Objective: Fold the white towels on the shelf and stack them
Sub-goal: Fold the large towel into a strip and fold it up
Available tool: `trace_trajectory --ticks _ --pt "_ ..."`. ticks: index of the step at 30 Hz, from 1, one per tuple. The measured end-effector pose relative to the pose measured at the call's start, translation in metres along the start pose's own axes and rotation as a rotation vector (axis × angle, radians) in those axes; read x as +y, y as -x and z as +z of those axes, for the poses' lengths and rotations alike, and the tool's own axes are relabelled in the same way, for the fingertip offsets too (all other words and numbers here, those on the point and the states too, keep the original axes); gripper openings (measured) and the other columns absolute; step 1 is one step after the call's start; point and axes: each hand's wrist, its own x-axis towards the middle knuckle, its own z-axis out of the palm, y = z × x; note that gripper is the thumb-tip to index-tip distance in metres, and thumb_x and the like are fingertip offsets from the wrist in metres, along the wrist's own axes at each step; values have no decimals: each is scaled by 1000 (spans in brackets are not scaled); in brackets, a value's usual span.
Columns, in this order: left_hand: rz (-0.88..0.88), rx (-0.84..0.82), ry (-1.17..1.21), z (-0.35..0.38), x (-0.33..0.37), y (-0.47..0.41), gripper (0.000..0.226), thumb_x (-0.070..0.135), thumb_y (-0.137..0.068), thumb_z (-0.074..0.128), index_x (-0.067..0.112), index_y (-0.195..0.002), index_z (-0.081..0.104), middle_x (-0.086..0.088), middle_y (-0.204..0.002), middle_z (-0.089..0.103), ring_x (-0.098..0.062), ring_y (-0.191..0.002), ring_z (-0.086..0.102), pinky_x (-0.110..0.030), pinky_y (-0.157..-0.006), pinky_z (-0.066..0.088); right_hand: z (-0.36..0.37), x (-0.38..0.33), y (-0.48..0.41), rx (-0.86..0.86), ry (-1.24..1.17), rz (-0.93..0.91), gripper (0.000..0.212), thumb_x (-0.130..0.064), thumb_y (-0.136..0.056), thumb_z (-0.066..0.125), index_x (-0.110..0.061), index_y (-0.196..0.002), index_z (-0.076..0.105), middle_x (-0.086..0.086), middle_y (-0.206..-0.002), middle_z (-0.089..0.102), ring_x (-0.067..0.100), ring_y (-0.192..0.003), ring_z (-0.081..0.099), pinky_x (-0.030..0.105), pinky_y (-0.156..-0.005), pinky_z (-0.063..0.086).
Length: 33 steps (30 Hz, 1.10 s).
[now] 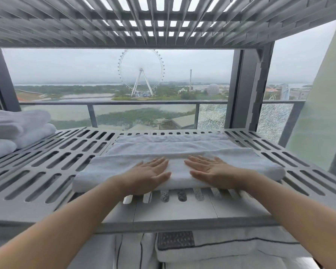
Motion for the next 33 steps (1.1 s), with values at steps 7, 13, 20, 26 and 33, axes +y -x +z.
trace_trajectory --ticks 7,13,20,26,33 --pt "-23 -21 58 -2 1 0 86 78 -74 4 31 -146 -1 13 -155 -8 -2 -141 -9 -35 -114 -6 4 -4 8 114 -9 32 81 -80 -70 -1 -46 -143 7 -19 -155 1 0 -140 -3 24 -108 -7" --pt "-132 -74 74 -14 20 -4 57 49 -97 9 23 -148 5 6 -157 -2 -8 -143 -6 -47 -117 -1 5 -11 12 220 -48 71 58 -60 -92 16 -33 -142 28 -8 -154 21 6 -141 14 27 -111 9" --pt "9 81 69 -5 106 -32 51 36 -99 15 21 -148 10 5 -157 5 -8 -144 2 -40 -117 0 1 -5 22 181 -64 3 49 -38 -99 20 -20 -145 26 -1 -155 22 15 -139 24 29 -112 20" --pt "-87 15 -40 10 117 -43 66 60 -92 6 25 -148 6 10 -157 4 -7 -143 3 -42 -118 4 2 61 62 91 26 154 63 -51 -96 13 -16 -148 6 0 -158 1 10 -144 0 30 -116 1" --pt "-155 35 -52 6 147 -68 52 40 -99 14 22 -148 9 5 -158 2 -10 -144 0 -48 -117 4 0 63 56 80 -17 51 57 -45 -98 13 -20 -148 7 -2 -158 3 10 -144 1 37 -117 2"
